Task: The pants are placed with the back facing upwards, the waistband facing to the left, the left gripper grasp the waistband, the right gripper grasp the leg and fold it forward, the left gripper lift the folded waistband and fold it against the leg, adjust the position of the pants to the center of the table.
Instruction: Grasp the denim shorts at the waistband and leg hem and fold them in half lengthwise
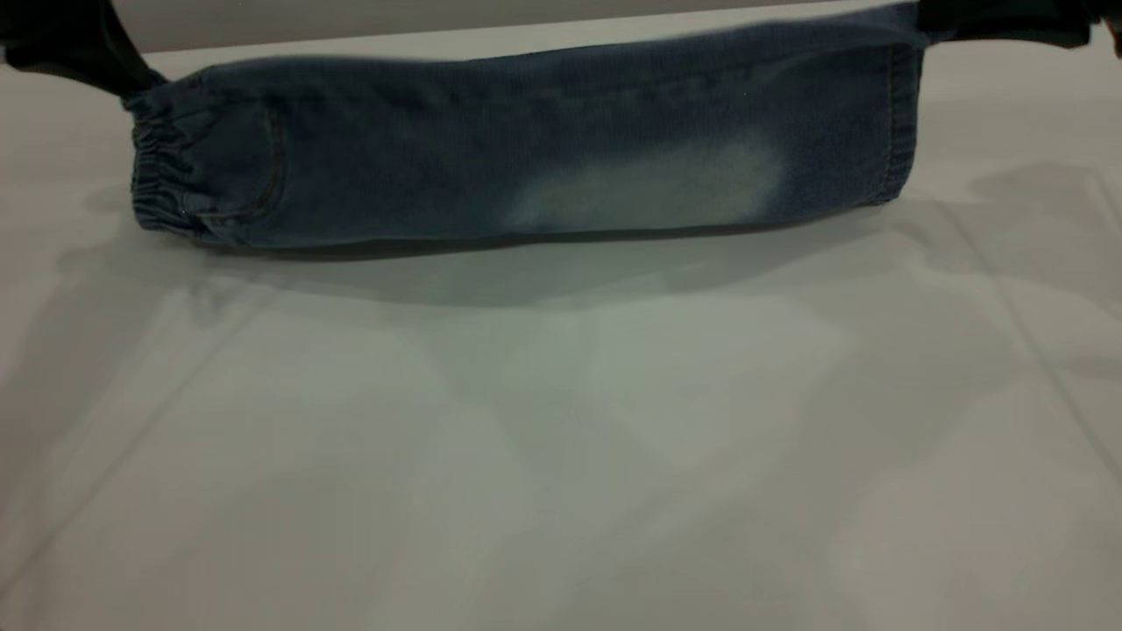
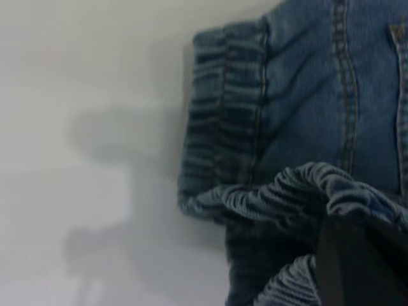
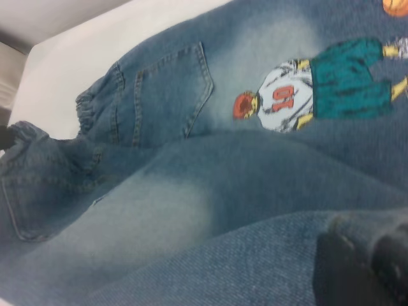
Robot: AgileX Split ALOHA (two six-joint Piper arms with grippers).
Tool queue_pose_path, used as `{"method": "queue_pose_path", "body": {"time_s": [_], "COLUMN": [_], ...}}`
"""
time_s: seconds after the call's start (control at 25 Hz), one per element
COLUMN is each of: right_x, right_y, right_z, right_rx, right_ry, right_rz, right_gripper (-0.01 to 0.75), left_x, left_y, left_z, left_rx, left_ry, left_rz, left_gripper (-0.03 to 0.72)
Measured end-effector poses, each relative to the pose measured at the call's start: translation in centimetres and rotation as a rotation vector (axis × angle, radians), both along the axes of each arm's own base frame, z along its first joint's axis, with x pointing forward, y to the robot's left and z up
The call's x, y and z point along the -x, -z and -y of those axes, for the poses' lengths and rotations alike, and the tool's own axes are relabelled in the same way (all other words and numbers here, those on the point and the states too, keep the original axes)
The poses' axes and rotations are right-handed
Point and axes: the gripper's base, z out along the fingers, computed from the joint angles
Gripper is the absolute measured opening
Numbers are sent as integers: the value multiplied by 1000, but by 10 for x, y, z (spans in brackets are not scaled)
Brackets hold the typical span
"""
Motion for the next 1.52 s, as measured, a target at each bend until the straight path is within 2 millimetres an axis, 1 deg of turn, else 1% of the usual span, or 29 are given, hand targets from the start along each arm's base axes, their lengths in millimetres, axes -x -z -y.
{"method": "queue_pose_path", "body": {"time_s": [0.12, 0.24, 0.48, 0.64, 0.76, 0.84, 1.04, 1.32, 1.44, 1.52], "right_x": [-13, -26, -54, -73, -82, -84, -86, -89, -89, -89], "right_y": [-2, -1, 17, 27, 30, 31, 35, 39, 39, 39], "right_z": [-5, -14, -34, -31, -27, -25, -18, -9, -9, -8], "right_rx": [17, 13, 51, 74, 118, 145, 209, 273, 277, 274], "right_ry": [-6, -22, -50, -15, 0, 16, 83, 180, 180, 179], "right_rz": [24, 31, 36, 23, 22, 16, -21, -44, -43, -44], "right_gripper": [17, 17, 17, 17, 17, 17, 18, 30, 52, 84], "left_x": [-15, -29, -56, -69, -76, -80, -83, -88, -88, -88], "left_y": [1, -1, -4, 2, 10, 14, 25, 22, 23, 24], "left_z": [1, 2, 2, 2, 3, 3, 2, 1, 1, 1], "left_rx": [0, 4, -3, -5, -14, -15, -18, -52, -56, -61], "left_ry": [13, 18, 40, 42, 57, 60, 58, 86, 90, 96], "left_rz": [-4, 0, 35, 47, 46, 44, 43, 109, 107, 104], "left_gripper": [47, 47, 47, 47, 47, 47, 47, 47, 48, 53]}}
